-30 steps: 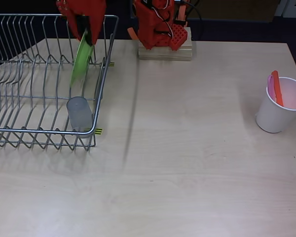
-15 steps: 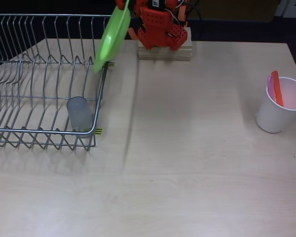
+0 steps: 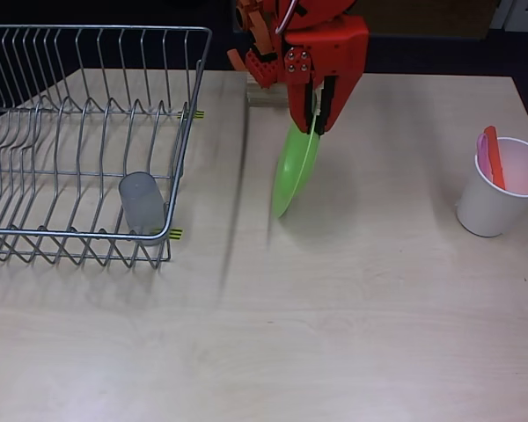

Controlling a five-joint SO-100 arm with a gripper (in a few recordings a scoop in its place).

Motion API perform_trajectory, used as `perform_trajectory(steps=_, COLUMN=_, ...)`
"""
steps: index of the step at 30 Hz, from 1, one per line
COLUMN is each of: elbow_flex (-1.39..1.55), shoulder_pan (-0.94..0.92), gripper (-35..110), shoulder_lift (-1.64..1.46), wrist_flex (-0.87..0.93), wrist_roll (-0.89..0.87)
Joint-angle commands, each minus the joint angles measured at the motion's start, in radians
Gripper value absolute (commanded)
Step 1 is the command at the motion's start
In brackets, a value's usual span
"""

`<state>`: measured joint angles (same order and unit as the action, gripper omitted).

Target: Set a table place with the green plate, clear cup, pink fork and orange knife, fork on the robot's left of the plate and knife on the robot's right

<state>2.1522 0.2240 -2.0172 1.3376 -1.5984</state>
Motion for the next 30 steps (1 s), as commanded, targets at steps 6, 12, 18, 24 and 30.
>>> perform_trajectory(steps=6, elbow_flex=-0.133, shoulder_pan=0.087, gripper=0, shoulder_lift=0.337, wrist_flex=-0.129, wrist_roll=-0.124)
perform_trajectory(steps=12, elbow_flex=-0.267, shoulder_pan=0.212, gripper=7, shoulder_lift=0.546, wrist_flex=-0.21, wrist_roll=-0.199)
perform_trajectory(steps=18, elbow_flex=-0.279, shoulder_pan=0.298, gripper=18, shoulder_lift=0.632, wrist_flex=-0.295, wrist_roll=-0.265)
perform_trajectory(steps=24, elbow_flex=-0.219, shoulder_pan=0.313, gripper=24, shoulder_lift=0.635, wrist_flex=-0.354, wrist_roll=-0.293)
perform_trajectory(steps=30, elbow_flex=-0.176, shoulder_pan=0.298, gripper=24, shoulder_lift=0.638, wrist_flex=-0.382, wrist_roll=-0.287)
